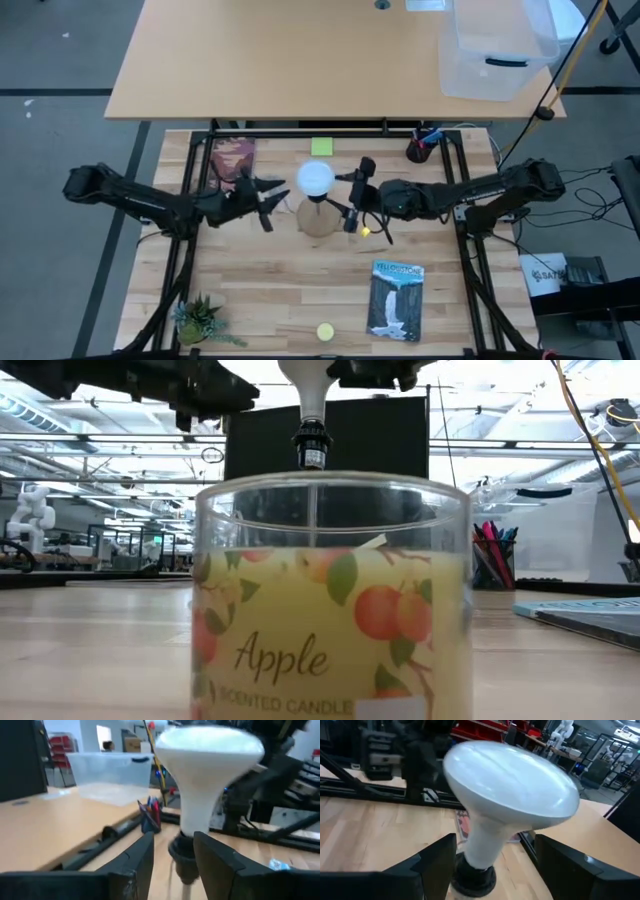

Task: Screw lightbulb
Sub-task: Remove the lightbulb from the lamp

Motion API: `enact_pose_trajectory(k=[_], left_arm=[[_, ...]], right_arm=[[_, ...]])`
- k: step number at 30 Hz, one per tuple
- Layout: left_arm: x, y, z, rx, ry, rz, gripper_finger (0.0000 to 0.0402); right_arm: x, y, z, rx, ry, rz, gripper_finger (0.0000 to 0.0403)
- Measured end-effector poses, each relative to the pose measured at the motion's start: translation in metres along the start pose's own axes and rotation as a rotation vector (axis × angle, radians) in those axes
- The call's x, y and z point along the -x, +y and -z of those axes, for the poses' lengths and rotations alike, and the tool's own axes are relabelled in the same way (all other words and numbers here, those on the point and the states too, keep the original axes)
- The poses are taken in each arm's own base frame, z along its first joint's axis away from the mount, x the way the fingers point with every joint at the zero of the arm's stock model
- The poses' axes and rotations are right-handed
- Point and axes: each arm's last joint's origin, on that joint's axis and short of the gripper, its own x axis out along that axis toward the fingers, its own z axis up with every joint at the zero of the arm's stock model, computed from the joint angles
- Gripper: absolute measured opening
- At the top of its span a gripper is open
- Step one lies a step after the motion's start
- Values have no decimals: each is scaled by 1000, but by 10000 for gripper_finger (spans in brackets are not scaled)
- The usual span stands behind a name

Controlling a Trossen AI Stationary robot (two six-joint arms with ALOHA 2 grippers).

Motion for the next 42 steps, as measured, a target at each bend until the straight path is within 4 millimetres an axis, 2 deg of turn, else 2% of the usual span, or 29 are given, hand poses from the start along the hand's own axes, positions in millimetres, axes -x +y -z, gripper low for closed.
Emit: enact_pose_trajectory(k=[5, 9, 17, 23, 28, 42], left_arm=[[-2, 4, -11, -11, -61, -11, 142], [-6, 5, -23, -5, -88, 20, 142], [-11, 10, -33, -20, -112, 7, 142], [-16, 13, -41, -39, -72, 14, 142], [-17, 12, -41, -35, -49, 32, 142], [-20, 8, -37, -11, -40, 105, 142]], right_arm=[[7, 12, -3, -4, -5, -19, 259], [11, 23, -2, 23, 14, 45, 230], [17, 38, -2, 9, 16, 172, 112], [5, 49, 1, 4, -27, 211, 12], [4, 49, 2, -10, -19, 301, 5], [2, 43, -4, 1, -62, 335, 1]])
